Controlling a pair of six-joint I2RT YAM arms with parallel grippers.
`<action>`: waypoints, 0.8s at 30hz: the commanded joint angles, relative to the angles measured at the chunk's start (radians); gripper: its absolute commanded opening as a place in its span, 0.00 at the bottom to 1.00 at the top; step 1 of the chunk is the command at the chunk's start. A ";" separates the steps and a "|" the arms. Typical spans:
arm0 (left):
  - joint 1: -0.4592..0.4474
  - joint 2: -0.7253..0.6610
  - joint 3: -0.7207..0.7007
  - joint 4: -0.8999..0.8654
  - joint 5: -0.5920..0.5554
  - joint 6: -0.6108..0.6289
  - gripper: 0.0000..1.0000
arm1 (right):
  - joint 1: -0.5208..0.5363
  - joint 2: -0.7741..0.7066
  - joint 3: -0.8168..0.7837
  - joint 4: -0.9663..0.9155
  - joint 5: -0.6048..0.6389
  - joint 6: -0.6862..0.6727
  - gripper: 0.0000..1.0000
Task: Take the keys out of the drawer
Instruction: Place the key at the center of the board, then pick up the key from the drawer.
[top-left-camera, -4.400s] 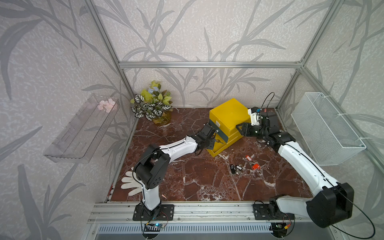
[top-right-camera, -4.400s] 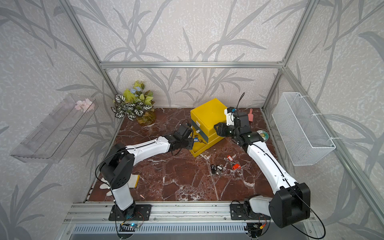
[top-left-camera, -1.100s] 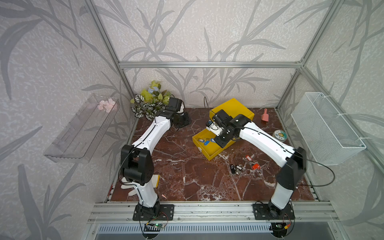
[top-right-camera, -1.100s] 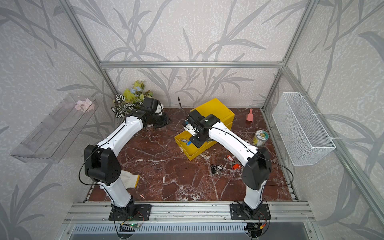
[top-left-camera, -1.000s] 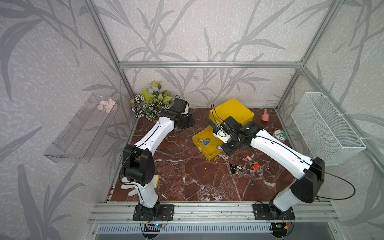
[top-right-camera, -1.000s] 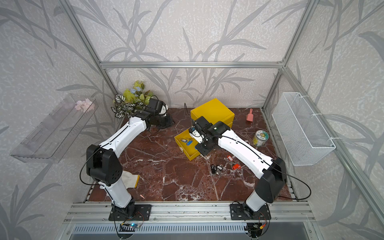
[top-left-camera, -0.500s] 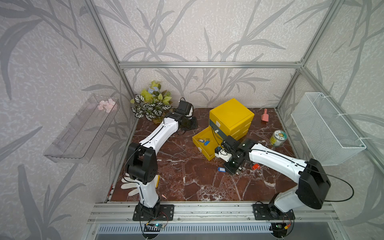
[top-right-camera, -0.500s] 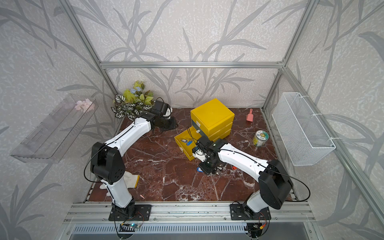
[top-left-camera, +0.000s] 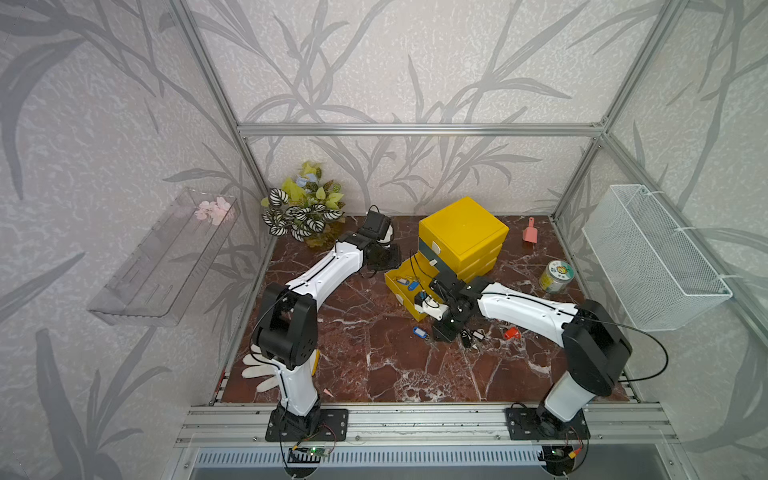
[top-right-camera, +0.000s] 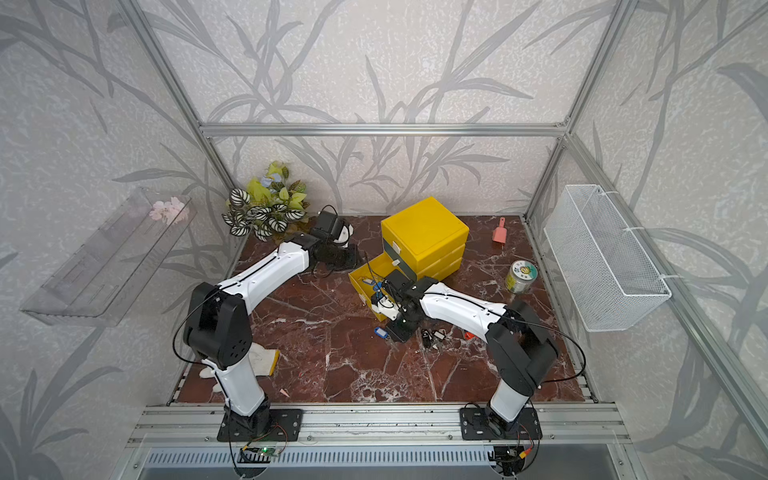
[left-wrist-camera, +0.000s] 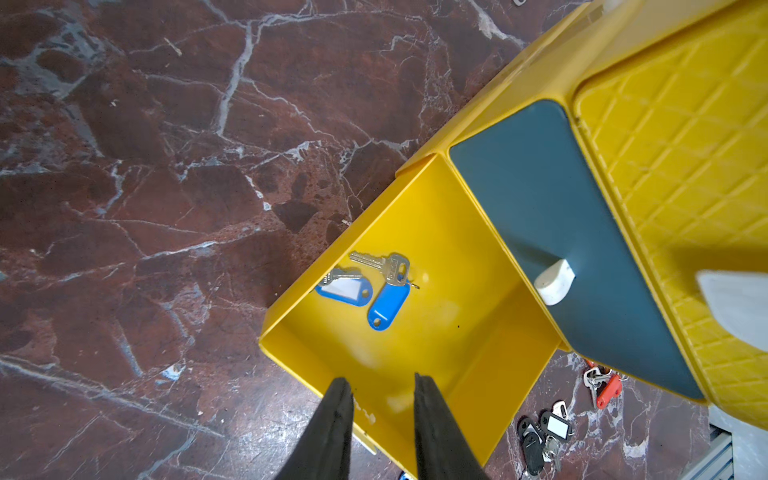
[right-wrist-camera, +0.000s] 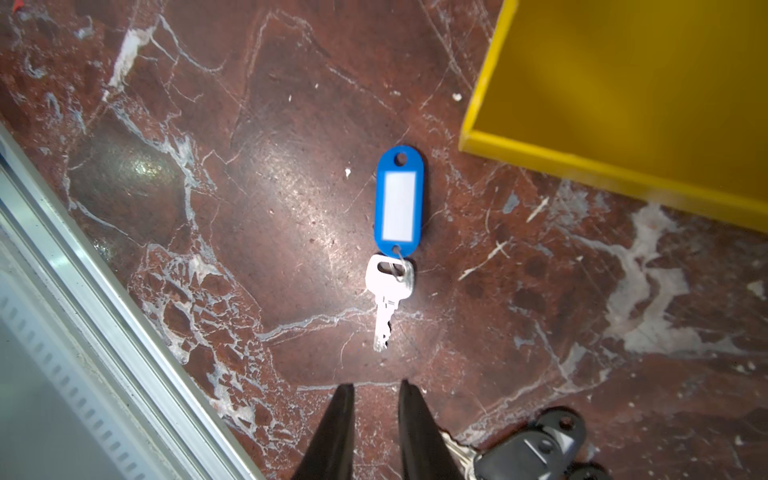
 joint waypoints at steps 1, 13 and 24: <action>-0.002 -0.042 -0.003 0.021 -0.012 -0.019 0.29 | 0.002 -0.096 0.039 -0.015 -0.007 0.005 0.24; 0.118 -0.025 -0.020 0.125 0.032 -0.179 0.29 | -0.011 0.185 0.548 -0.076 0.229 0.235 0.31; 0.134 0.062 -0.033 0.102 0.118 -0.232 0.29 | -0.080 0.504 0.806 -0.107 0.338 0.087 0.25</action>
